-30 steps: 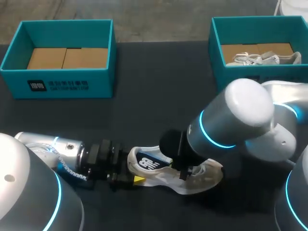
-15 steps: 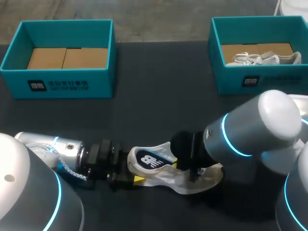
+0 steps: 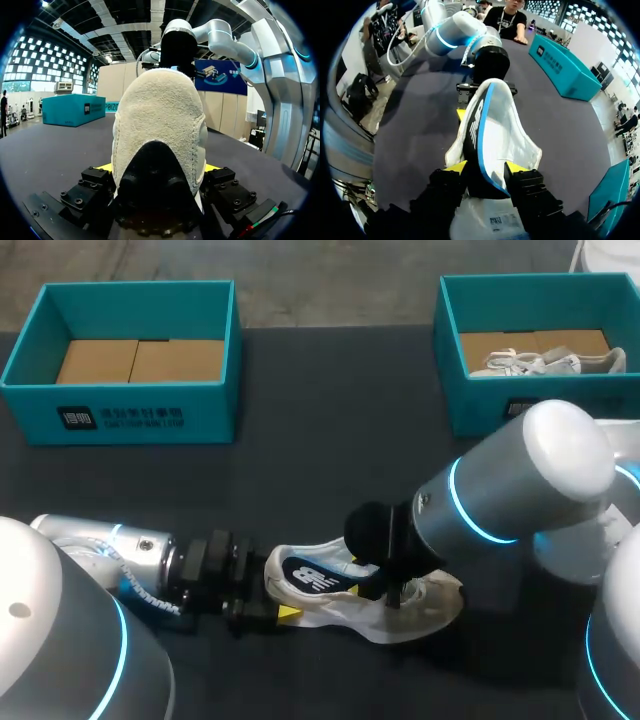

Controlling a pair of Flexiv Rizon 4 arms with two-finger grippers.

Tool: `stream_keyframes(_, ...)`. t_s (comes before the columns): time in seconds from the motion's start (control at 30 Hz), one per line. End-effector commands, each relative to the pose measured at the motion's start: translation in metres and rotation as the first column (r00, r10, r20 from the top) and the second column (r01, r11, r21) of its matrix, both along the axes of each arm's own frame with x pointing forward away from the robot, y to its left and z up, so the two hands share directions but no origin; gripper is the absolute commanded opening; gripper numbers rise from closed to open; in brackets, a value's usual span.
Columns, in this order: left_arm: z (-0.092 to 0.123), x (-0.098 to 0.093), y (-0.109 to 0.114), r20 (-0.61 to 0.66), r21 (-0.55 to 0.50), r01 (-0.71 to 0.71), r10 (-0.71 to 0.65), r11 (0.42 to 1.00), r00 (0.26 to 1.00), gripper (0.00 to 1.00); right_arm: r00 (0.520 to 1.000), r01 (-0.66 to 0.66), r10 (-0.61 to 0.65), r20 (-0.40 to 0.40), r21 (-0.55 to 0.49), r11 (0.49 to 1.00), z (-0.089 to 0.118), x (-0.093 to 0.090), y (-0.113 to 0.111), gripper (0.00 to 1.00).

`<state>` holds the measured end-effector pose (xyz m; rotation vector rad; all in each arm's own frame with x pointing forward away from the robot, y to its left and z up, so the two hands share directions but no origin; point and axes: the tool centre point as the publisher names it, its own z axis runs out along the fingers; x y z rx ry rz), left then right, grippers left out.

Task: Take the shoe out of the shoebox, open the shoe tongue, remove and reinsert the insole, then place the shoe into the shoebox

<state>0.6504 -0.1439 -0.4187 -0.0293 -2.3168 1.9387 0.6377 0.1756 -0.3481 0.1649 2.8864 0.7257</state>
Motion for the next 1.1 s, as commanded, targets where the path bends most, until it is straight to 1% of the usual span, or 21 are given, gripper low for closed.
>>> stream_keyframes(0.03,-0.003,0.001,0.001,-0.001,0.002,0.001,-0.001,1.0,1.0,0.0,1.0,-0.005,0.004,-0.009,-0.04,0.999,0.013,-0.004,0.004,0.49)
stream_keyframes(0.17,-0.003,0.001,0.001,-0.001,0.002,0.001,-0.001,1.0,1.0,0.0,0.999,-0.005,0.001,-0.053,-0.062,0.998,0.021,-0.005,0.007,0.48)
stream_keyframes(0.2,-0.003,0.001,0.001,-0.001,0.002,0.001,-0.001,1.0,1.0,0.0,0.998,-0.006,0.003,-0.055,-0.064,0.998,0.024,-0.005,0.009,0.52)
stream_keyframes(0.23,-0.003,0.001,0.001,-0.001,0.002,0.001,-0.001,1.0,1.0,0.0,0.998,-0.008,0.003,-0.068,-0.067,0.998,0.027,-0.006,0.01,0.72)
stream_keyframes(0.27,-0.003,0.001,0.001,-0.001,0.002,0.001,-0.001,1.0,1.0,0.0,0.997,-0.01,0.005,-0.071,-0.07,0.998,0.029,-0.006,0.011,0.72)
stream_keyframes(0.3,-0.003,0.001,0.001,-0.001,0.002,0.001,-0.001,1.0,1.0,0.0,0.996,-0.017,0.011,-0.086,-0.069,0.998,0.032,-0.006,0.012,0.66)
stream_keyframes(0.37,-0.003,0.001,0.001,-0.001,0.002,0.001,-0.001,1.0,1.0,0.0,0.995,-0.031,0.024,-0.099,-0.065,0.997,0.038,-0.005,0.015,0.5)
stream_keyframes(0.43,-0.003,0.001,0.001,-0.001,0.002,0.001,-0.001,1.0,1.0,0.0,0.992,-0.037,0.03,-0.124,-0.057,0.998,0.041,-0.002,0.017,0.46)
stream_keyframes(0.47,-0.003,0.001,0.001,-0.001,0.002,0.001,-0.001,1.0,1.0,0.0,0.99,-0.054,0.049,-0.134,-0.037,0.998,0.042,0.0,0.018,0.45)
stream_keyframes(0.5,-0.003,0.001,0.001,-0.001,0.002,0.001,-0.001,1.0,1.0,0.0,0.986,-0.058,0.054,-0.16,-0.025,0.998,0.043,0.002,0.019,0.44)
stream_keyframes(0.53,-0.003,0.001,0.001,-0.001,0.002,0.001,-0.001,1.0,1.0,0.0,0.983,-0.054,0.045,-0.18,-0.041,0.998,0.043,0.005,0.02,0.41)
stream_keyframes(0.63,-0.003,0.001,0.001,-0.001,0.002,0.001,-0.001,1.0,1.0,0.0,0.974,-0.055,0.045,-0.224,-0.039,0.998,0.04,0.009,0.021,0.41)
stream_keyframes(0.7,-0.003,0.001,0.001,-0.001,0.002,0.001,-0.001,1.0,1.0,0.0,0.967,-0.055,0.046,-0.25,-0.033,0.998,0.038,0.012,0.022,0.46)
stream_keyframes(0.9,-0.003,0.001,0.001,-0.001,0.002,0.001,-0.001,1.0,1.0,0.0,0.948,-0.079,0.07,-0.309,-0.017,0.997,0.031,0.018,0.028,0.43)
stream_keyframes(1.1,-0.003,0.001,0.001,-0.001,0.002,0.001,-0.001,1.0,1.0,0.0,0.937,-0.083,0.072,-0.341,-0.018,0.996,0.026,0.012,0.032,0.4)
